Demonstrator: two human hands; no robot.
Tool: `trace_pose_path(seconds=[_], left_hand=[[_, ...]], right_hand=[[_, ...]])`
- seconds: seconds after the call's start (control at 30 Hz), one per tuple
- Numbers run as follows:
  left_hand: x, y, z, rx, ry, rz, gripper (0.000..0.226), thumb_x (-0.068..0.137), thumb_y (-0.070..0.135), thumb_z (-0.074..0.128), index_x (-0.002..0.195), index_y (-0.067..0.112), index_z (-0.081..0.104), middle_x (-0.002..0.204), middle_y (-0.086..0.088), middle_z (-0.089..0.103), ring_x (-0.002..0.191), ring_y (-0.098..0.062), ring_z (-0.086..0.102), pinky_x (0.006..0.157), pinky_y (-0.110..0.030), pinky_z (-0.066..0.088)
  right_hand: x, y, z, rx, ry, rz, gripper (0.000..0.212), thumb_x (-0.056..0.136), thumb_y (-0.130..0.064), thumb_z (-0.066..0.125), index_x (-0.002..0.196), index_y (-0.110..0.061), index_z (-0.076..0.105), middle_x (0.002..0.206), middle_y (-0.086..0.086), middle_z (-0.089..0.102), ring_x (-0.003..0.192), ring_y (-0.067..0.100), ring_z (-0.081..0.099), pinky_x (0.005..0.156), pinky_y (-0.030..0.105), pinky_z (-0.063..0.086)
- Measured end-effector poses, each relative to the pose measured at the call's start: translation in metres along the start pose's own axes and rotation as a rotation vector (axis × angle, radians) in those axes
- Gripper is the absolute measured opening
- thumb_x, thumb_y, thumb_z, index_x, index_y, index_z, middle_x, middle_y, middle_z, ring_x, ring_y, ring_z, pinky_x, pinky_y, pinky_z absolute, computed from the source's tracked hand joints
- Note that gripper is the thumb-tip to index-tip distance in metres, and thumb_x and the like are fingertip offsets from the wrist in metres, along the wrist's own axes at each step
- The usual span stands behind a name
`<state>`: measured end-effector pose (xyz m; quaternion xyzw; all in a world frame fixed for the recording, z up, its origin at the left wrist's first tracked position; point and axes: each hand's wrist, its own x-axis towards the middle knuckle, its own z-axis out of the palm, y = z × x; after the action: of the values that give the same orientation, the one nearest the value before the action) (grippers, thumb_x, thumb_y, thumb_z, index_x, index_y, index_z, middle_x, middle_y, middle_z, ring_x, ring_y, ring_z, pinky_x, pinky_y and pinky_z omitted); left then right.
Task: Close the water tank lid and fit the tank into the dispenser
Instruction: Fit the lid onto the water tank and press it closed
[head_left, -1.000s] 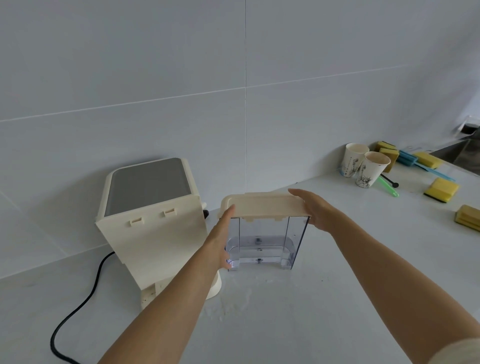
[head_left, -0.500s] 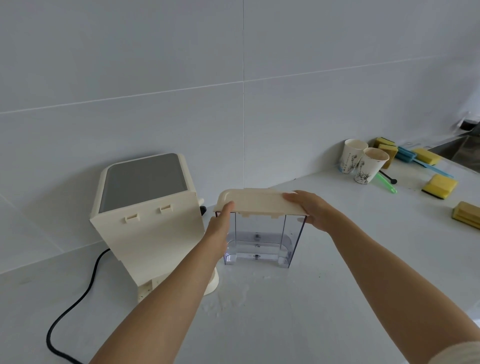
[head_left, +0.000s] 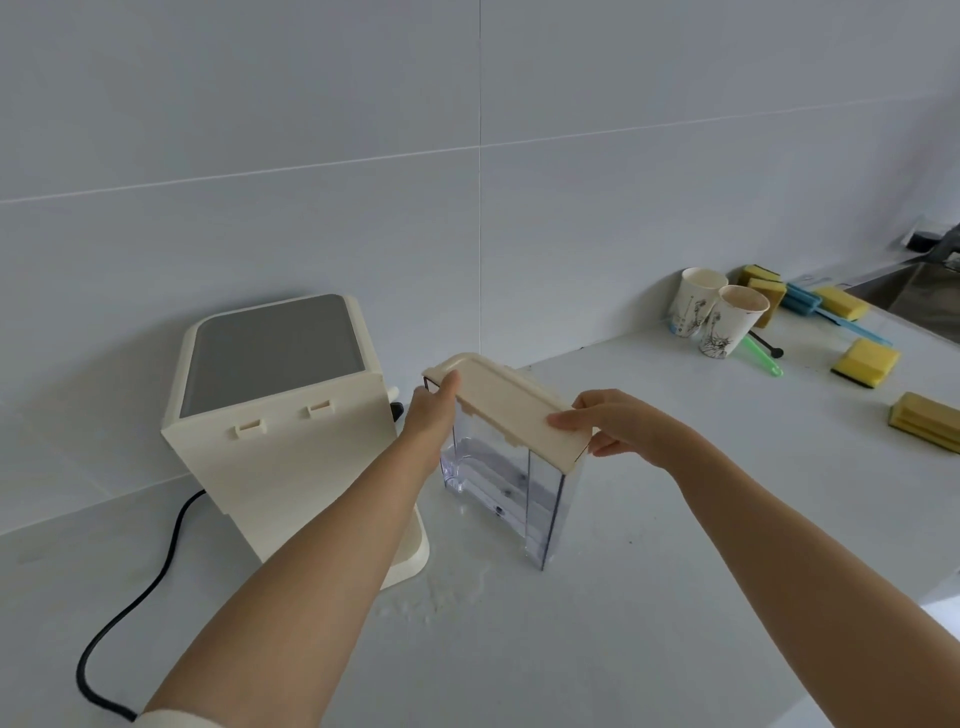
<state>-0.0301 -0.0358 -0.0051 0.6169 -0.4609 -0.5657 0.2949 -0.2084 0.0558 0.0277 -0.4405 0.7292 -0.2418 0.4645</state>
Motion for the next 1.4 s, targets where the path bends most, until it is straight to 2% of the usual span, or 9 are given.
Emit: trace_pose_path(seconds=[0.1, 0.2, 0.33, 0.67, 0.77, 0.8, 0.9, 1.1, 1.4], left_hand=[[0.004, 0.005, 0.001, 0.04, -0.033, 0.05, 0.052, 0.087, 0.041, 0.039, 0.125, 0.005, 0.045, 0.115, -0.011, 0.055, 0.105, -0.029, 0.052, 0.084, -0.036, 0.04], [0.006, 0.01, 0.001, 0.07, -0.066, 0.08, 0.022, 0.087, 0.033, 0.039, 0.082, 0.015, 0.051, 0.076, -0.001, 0.044, 0.07, -0.018, 0.041, 0.062, -0.029, 0.032], [0.008, 0.016, 0.002, 0.118, -0.091, 0.12, 0.014, 0.081, 0.027, 0.039, 0.071, 0.017, 0.041, 0.073, -0.004, 0.037, 0.07, -0.02, 0.034, 0.066, -0.029, 0.027], [0.0, 0.018, -0.007, 0.112, -0.191, 0.111, 0.013, 0.076, 0.029, 0.042, 0.077, 0.018, 0.048, 0.089, -0.008, 0.044, 0.085, -0.021, 0.041, 0.083, -0.032, 0.034], [-0.025, 0.025, -0.009, 0.118, -0.181, 0.138, 0.051, 0.074, 0.036, 0.05, 0.115, 0.007, 0.051, 0.119, -0.014, 0.053, 0.11, -0.029, 0.049, 0.094, -0.032, 0.036], [-0.034, 0.024, -0.009, 0.13, -0.176, 0.149, 0.058, 0.08, 0.035, 0.051, 0.131, 0.009, 0.042, 0.133, -0.009, 0.048, 0.119, -0.026, 0.046, 0.095, -0.029, 0.038], [-0.064, 0.015, -0.005, 0.162, -0.178, 0.249, 0.057, 0.084, 0.03, 0.056, 0.135, 0.018, 0.034, 0.117, 0.005, 0.049, 0.104, -0.017, 0.049, 0.072, -0.02, 0.041], [-0.09, -0.018, 0.013, 0.424, -0.081, 0.371, 0.091, 0.067, 0.048, 0.069, 0.14, 0.016, 0.024, 0.144, -0.004, 0.035, 0.129, -0.025, 0.041, 0.102, -0.041, 0.041], [-0.091, -0.022, 0.024, 0.628, 0.121, 0.447, 0.094, 0.067, 0.051, 0.069, 0.139, 0.016, 0.021, 0.142, -0.008, 0.034, 0.122, -0.025, 0.045, 0.089, -0.035, 0.046]], right_hand=[[-0.003, -0.004, 0.009, -0.062, -0.05, -0.001, 0.023, 0.077, -0.038, 0.063, 0.077, -0.018, 0.054, 0.083, -0.003, 0.06, 0.075, 0.015, 0.06, 0.093, 0.036, 0.048], [-0.005, -0.01, 0.019, -0.097, -0.072, -0.005, 0.033, 0.077, -0.04, 0.064, 0.094, -0.013, 0.054, 0.085, -0.004, 0.06, 0.075, 0.017, 0.063, 0.092, 0.037, 0.05], [-0.007, -0.018, 0.031, -0.133, -0.092, -0.018, 0.043, 0.075, -0.041, 0.066, 0.101, -0.012, 0.05, 0.083, 0.0, 0.063, 0.073, 0.017, 0.064, 0.089, 0.036, 0.051], [-0.003, -0.021, 0.037, -0.19, -0.169, -0.005, 0.066, 0.077, -0.05, 0.059, 0.129, -0.015, 0.037, 0.114, 0.008, 0.061, 0.099, 0.022, 0.062, 0.096, 0.038, 0.046], [0.004, -0.024, 0.026, -0.135, -0.106, -0.047, 0.079, 0.08, -0.049, 0.055, 0.142, -0.019, 0.018, 0.138, 0.013, 0.047, 0.116, 0.027, 0.053, 0.1, 0.04, 0.042], [0.007, -0.026, 0.022, -0.113, -0.066, -0.076, 0.078, 0.081, -0.049, 0.053, 0.143, -0.02, 0.017, 0.143, 0.013, 0.042, 0.121, 0.028, 0.049, 0.103, 0.04, 0.04], [0.019, -0.035, 0.015, -0.094, 0.027, -0.198, 0.066, 0.086, -0.045, 0.048, 0.142, -0.022, 0.024, 0.15, 0.008, 0.033, 0.135, 0.025, 0.034, 0.11, 0.037, 0.027], [0.041, -0.065, 0.03, -0.304, -0.016, -0.396, 0.044, 0.092, -0.036, 0.04, 0.134, -0.024, 0.042, 0.148, 0.005, 0.033, 0.137, 0.024, 0.029, 0.107, 0.034, 0.027], [0.059, -0.072, 0.048, -0.566, -0.086, -0.408, 0.038, 0.094, -0.033, 0.03, 0.13, -0.03, 0.043, 0.152, 0.003, 0.025, 0.144, 0.024, 0.003, 0.114, 0.046, 0.007]])
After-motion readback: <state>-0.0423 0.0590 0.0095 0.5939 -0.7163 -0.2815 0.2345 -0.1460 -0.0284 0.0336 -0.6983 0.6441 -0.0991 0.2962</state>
